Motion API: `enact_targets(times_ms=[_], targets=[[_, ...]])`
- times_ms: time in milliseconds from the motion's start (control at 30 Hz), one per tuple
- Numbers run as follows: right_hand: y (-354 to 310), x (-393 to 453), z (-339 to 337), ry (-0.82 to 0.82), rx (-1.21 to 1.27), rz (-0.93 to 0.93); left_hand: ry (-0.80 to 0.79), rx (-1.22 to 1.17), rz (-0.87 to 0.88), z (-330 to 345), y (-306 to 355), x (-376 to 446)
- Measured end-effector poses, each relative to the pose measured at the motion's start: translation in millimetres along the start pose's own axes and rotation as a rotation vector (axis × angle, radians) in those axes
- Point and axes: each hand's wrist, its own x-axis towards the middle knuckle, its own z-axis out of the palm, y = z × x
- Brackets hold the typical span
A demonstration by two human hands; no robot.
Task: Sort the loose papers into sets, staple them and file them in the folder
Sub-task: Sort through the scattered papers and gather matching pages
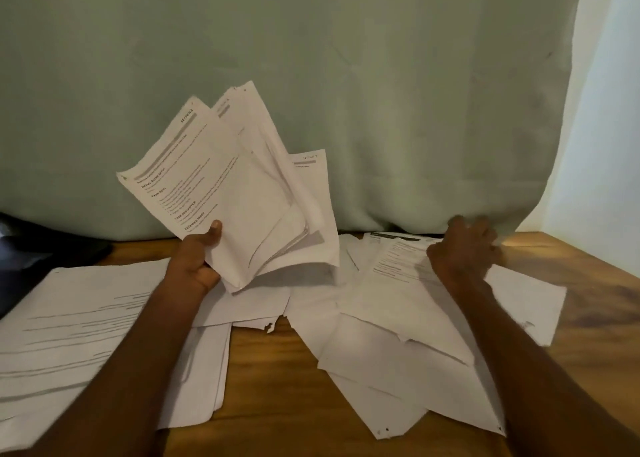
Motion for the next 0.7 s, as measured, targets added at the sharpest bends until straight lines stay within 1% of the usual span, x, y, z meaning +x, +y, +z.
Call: enact_targets(times_ms=[33,67,133,167,233,267,333,433,567,633,700], targets=[[-12,-7,0,0.012,0.019,-0.108,0.021,-0.025,-0.001,-5,4,3],[-26,-17,-1,-0.005,0.111,-0.228,0.04,-0.054,-0.002,-10,7,5],[-57,-44,1,-0.173,0.408,-0.426,0.098,-0.053,0.004,-21,13,10],[-71,-61,4,-0.276,0.48,-0.524,0.133,-0.036,0.008,-26,15,12],[-94,-92,14,-0.423,0.453,-0.696,0.196,-0.057,-0.016,-32,17,12],[-103,-104,20,-0.472,0.438,-0.732,0.219,-0.062,-0.032,-35,17,11],[-117,-116,27,-0.53,0.431,-0.733,0.244,-0.069,-0.071,-39,19,9],[-130,-118,31,-0.598,0.403,-0.642,0.285,-0.082,-0.133,-47,27,11],[-145,-119,42,-0.659,0.225,-0.569,0.376,-0.14,-0.178,-57,33,15],[-148,-123,51,-0.675,0.189,-0.549,0.374,-0.164,-0.196,-52,28,12],[-151,-126,57,-0.673,0.181,-0.524,0.332,-0.16,-0.194,-44,26,7]])
